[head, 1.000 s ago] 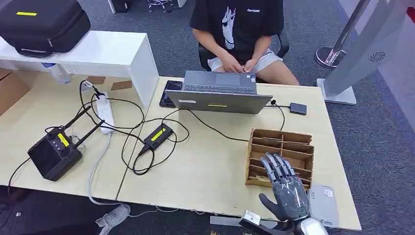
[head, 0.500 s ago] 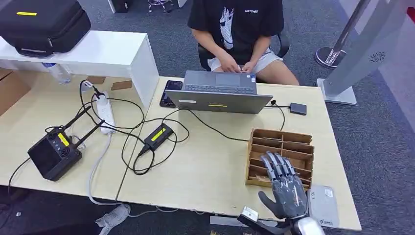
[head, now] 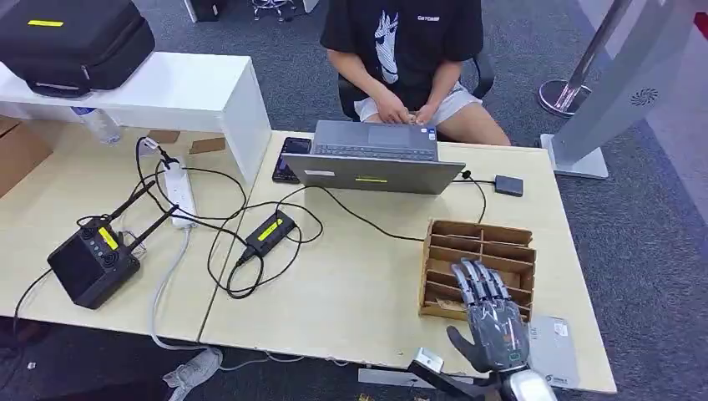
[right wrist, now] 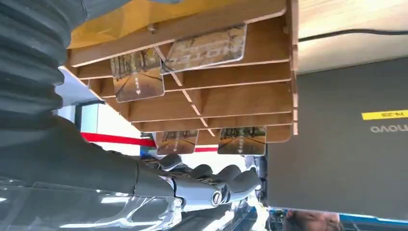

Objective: Pass the card to the sensor for recognition and then transmit it.

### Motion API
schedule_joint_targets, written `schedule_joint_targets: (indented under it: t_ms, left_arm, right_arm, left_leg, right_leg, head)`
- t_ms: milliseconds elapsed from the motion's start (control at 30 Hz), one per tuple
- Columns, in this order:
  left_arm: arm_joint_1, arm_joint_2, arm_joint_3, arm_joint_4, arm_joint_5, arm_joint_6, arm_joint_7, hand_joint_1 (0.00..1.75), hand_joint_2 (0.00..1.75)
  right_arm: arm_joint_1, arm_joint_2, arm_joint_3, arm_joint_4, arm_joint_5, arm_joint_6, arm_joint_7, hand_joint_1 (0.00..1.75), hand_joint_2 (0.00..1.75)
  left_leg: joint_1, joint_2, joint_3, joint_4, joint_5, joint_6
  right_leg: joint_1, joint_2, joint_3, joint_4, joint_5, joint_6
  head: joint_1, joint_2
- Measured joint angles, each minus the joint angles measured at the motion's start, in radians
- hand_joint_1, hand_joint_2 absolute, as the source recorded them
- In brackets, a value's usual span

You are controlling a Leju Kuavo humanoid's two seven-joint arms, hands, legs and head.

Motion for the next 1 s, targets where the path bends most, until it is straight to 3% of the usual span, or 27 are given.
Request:
schedule_joint_targets:
  t_ms: [200,233,267,300,333,767,1000]
  left_arm:
    - [0.0,0.0,0.0,0.0,0.0,0.0,0.0,0.0,1.75]
    - [0.0,0.0,0.0,0.0,0.0,0.0,0.0,0.0,1.75]
    - [0.0,0.0,0.0,0.0,0.0,0.0,0.0,0.0,1.75]
    - [0.0,0.0,0.0,0.0,0.0,0.0,0.0,0.0,1.75]
    - [0.0,0.0,0.0,0.0,0.001,0.0,0.0,0.0,1.75]
    - [0.0,0.0,0.0,0.0,0.003,0.0,0.0,0.0,1.75]
    - [0.0,0.0,0.0,0.0,0.006,0.0,0.0,0.0,1.75]
  right_arm:
    - [0.0,0.0,-0.006,0.006,0.004,0.006,0.006,0.0,1.75]
    - [0.0,0.0,-0.007,0.006,0.006,0.006,0.007,0.1,1.75]
    - [0.0,0.0,-0.006,0.006,0.009,0.008,0.008,0.26,1.75]
    - [0.0,0.0,-0.006,0.006,0.013,0.008,0.008,1.01,1.75]
    - [0.0,0.0,-0.006,0.006,0.014,0.008,0.008,1.4,1.75]
    - [0.0,0.0,-0.008,0.01,0.014,0.014,0.009,1.43,1.75]
    - [0.0,0.0,-0.009,0.007,0.016,0.027,0.015,1.55,1.75]
  left_leg:
    - [0.0,0.0,0.0,0.0,0.0,0.0]
    - [0.0,0.0,0.0,0.0,0.0,0.0]
    - [0.0,0.0,0.0,0.0,0.0,0.0]
    - [0.0,0.0,0.0,0.0,0.0,0.0]
    - [0.0,0.0,0.0,0.0,0.0,0.0]
    - [0.0,0.0,0.0,0.0,0.0,0.0]
    - [0.0,0.0,0.0,0.0,0.0,0.0]
  right_leg:
    - [0.0,0.0,0.0,0.0,0.0,0.0]
    - [0.0,0.0,0.0,0.0,0.0,0.0]
    - [0.0,0.0,0.0,0.0,0.0,0.0]
    - [0.0,0.0,0.0,0.0,0.0,0.0]
    - [0.0,0.0,0.0,0.0,0.0,0.0]
    - [0.0,0.0,0.0,0.0,0.0,0.0]
    - [0.0,0.0,0.0,0.0,0.0,0.0]
  head:
    - [0.0,0.0]
    - [0.0,0.0]
    - [0.0,0.0]
    - [0.0,0.0]
    - [0.0,0.0]
    - [0.0,0.0]
    - [0.0,0.0]
